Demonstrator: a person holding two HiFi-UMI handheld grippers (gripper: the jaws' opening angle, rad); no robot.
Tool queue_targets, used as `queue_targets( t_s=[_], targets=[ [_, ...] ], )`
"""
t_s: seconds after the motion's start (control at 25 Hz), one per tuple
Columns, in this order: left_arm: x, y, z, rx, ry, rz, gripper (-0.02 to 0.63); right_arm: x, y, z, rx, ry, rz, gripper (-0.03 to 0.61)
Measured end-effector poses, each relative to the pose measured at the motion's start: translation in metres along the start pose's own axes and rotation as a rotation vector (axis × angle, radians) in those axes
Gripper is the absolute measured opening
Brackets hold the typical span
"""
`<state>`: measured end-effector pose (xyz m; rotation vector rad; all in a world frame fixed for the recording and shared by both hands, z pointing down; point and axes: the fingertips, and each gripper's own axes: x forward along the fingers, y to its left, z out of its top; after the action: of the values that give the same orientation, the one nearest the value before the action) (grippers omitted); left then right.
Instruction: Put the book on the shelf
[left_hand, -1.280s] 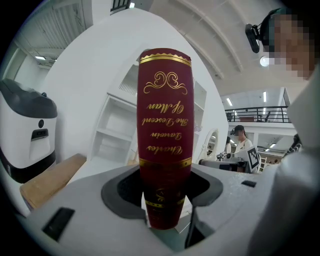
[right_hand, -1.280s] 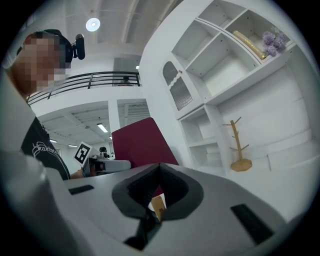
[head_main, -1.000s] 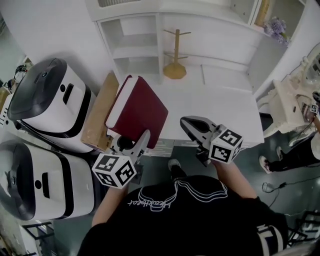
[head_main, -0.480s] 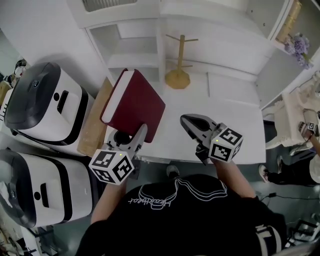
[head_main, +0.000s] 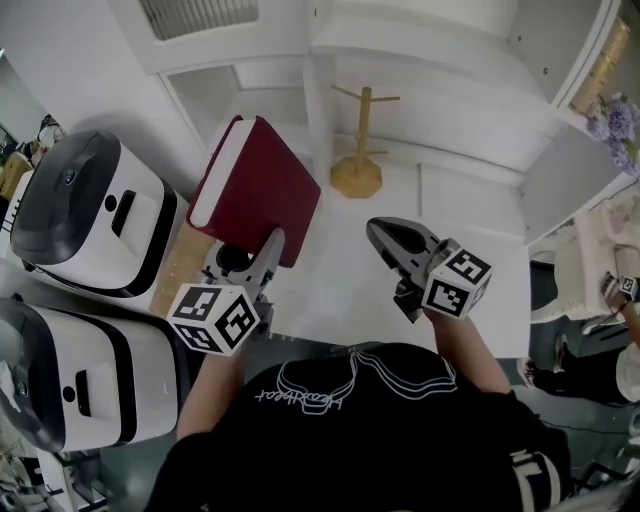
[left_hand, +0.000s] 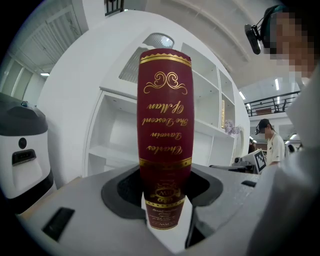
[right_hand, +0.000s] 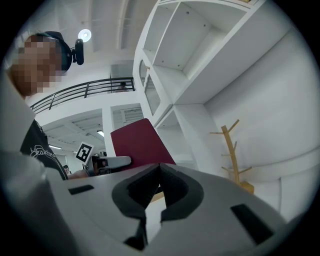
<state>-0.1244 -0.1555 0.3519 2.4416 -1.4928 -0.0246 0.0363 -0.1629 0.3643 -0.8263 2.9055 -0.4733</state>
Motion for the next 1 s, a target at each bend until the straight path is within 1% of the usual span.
queue_targets(
  t_s=[0.28, 0.4, 0.56, 0.8, 1.0],
  targets=[
    [0.022, 0.012, 0.015, 0.043, -0.027, 0.063, 0.21, 0.004, -0.022, 0.007, -0.002, -0.013, 0.02, 0.006],
    [0.03, 0.017, 0.02, 0.06, -0.028, 0.078, 0.21, 0.007, -0.027, 0.011, -0.003, -0.025, 0.023, 0.006],
    [0.039, 0.022, 0.028, 0.088, -0.025, 0.08, 0.21, 0.013, -0.029, 0.013, -0.002, -0.028, 0.027, 0.006],
    [0.057, 0.035, 0.033, 0.146, -0.008, 0.086, 0.21, 0.024, -0.037, 0.01, 0.016, -0.027, -0.003, 0.006],
    [0.072, 0.045, 0.035, 0.143, 0.006, 0.072, 0.21, 0.03, -0.041, 0.007, 0.024, -0.021, -0.02, 0.006]
  ],
)
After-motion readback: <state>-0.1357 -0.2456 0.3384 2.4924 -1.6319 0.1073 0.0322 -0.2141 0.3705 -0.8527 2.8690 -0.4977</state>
